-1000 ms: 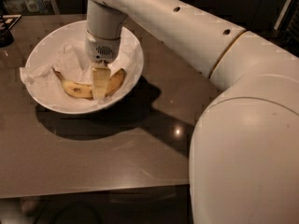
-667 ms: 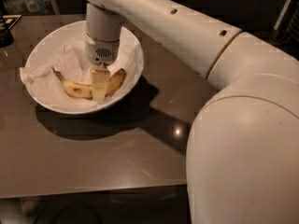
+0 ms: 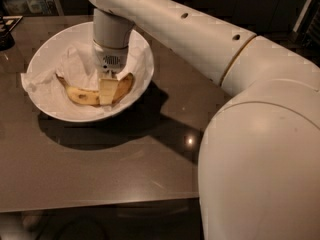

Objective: Pick banana from white bowl

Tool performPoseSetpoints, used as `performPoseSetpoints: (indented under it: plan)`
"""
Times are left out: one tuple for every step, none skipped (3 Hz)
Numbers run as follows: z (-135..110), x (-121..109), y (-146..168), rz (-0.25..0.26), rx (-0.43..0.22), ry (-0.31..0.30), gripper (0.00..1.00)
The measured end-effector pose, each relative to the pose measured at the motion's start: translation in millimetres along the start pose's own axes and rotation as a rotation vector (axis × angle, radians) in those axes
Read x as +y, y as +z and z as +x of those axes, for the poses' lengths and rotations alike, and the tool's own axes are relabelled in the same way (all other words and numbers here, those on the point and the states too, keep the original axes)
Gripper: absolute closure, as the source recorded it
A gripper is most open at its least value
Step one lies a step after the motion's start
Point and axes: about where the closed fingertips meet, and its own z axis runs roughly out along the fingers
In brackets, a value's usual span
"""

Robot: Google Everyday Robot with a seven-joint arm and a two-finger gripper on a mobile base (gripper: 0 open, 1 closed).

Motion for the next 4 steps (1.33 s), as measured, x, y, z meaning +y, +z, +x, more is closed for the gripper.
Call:
performPoseSetpoints:
  plan:
    - [0, 0, 0, 0.0, 0.0, 0.0, 0.96]
    - [-3, 4, -11, 0.02, -0.019, -0.006, 1.0]
    - [-6, 20, -40, 0.056, -0.039, -0.024, 1.0]
    - [-15, 40, -73, 0.089, -0.057, -0.069, 1.0]
